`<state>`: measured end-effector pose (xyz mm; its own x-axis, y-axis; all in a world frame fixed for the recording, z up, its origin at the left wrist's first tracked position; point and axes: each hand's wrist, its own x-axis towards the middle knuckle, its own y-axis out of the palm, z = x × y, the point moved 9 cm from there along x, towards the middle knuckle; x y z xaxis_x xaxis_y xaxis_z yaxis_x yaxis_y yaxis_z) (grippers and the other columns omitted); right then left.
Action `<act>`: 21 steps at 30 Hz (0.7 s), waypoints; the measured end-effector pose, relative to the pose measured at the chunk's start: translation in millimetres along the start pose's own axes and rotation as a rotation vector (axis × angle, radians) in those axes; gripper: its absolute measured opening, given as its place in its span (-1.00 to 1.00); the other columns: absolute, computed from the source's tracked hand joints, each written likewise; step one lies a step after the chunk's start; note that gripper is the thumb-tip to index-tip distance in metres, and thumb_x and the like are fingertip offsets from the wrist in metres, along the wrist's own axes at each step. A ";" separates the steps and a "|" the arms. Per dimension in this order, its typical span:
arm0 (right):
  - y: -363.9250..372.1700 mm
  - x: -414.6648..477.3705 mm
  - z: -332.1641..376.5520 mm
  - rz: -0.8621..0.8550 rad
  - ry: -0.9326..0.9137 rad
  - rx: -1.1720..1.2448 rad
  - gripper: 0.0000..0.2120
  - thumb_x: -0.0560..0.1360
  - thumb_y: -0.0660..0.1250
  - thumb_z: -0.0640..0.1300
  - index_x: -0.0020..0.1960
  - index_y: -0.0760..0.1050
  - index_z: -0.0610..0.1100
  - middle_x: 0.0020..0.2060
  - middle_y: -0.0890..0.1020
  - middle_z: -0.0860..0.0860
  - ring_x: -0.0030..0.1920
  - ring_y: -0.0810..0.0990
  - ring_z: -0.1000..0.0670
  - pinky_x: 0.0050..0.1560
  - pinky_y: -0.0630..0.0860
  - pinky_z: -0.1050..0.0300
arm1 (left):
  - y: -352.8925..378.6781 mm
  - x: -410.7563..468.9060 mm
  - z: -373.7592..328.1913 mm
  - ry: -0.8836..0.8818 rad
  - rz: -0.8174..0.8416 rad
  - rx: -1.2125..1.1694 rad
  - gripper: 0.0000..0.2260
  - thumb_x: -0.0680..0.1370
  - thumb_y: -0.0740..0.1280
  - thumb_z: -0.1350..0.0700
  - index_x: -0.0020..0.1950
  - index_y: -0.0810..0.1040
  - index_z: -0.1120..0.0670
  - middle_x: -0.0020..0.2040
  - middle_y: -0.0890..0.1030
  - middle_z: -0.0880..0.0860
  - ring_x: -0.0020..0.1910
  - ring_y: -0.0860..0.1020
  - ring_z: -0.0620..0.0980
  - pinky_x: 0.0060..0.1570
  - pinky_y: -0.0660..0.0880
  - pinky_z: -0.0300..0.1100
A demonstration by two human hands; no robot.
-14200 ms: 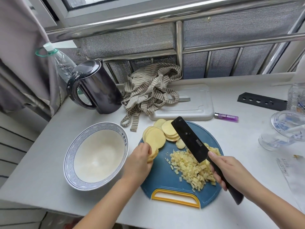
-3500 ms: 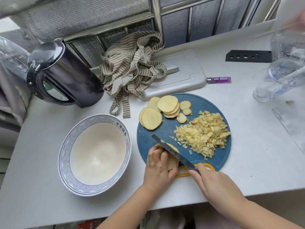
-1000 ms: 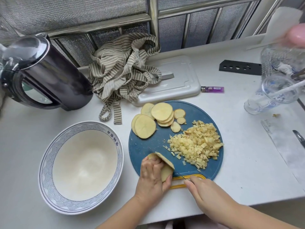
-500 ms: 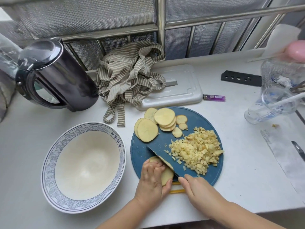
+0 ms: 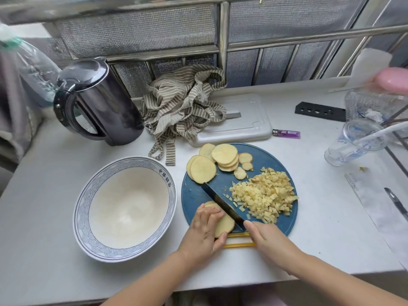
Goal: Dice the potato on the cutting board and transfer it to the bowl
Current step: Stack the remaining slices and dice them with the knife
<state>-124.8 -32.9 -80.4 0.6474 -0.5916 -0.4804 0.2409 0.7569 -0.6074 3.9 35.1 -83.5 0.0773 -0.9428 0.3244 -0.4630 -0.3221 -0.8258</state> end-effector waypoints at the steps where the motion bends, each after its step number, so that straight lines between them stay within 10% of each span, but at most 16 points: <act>1: 0.0 -0.7 0.6 -0.004 -0.001 0.000 -0.56 0.65 -0.05 0.12 -0.27 0.29 -0.11 -0.36 0.39 0.00 -0.33 0.32 0.08 -0.27 0.23 0.18 | -0.3 -0.8 0.4 0.007 0.006 -0.001 -0.61 0.50 0.26 -0.07 0.25 0.38 0.10 0.17 0.37 0.01 0.22 0.35 -0.02 0.49 0.04 -0.09; 21: -4.9 -28.3 9.8 -0.034 -0.051 -0.095 -0.60 0.63 -0.05 0.16 -0.27 0.27 -0.04 -0.38 0.38 0.05 -0.34 0.36 0.06 -0.15 0.32 0.09 | -1.0 -4.9 0.1 0.033 -0.107 0.008 -0.61 0.46 0.31 -0.06 0.18 0.38 0.13 0.17 0.35 0.08 0.27 0.33 0.11 0.47 0.11 -0.13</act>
<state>-137.3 -17.1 -57.7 0.6765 -0.5998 -0.4273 0.1956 0.7057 -0.6809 4.1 40.0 -84.3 0.0967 -0.8994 0.4263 -0.4462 -0.4220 -0.7892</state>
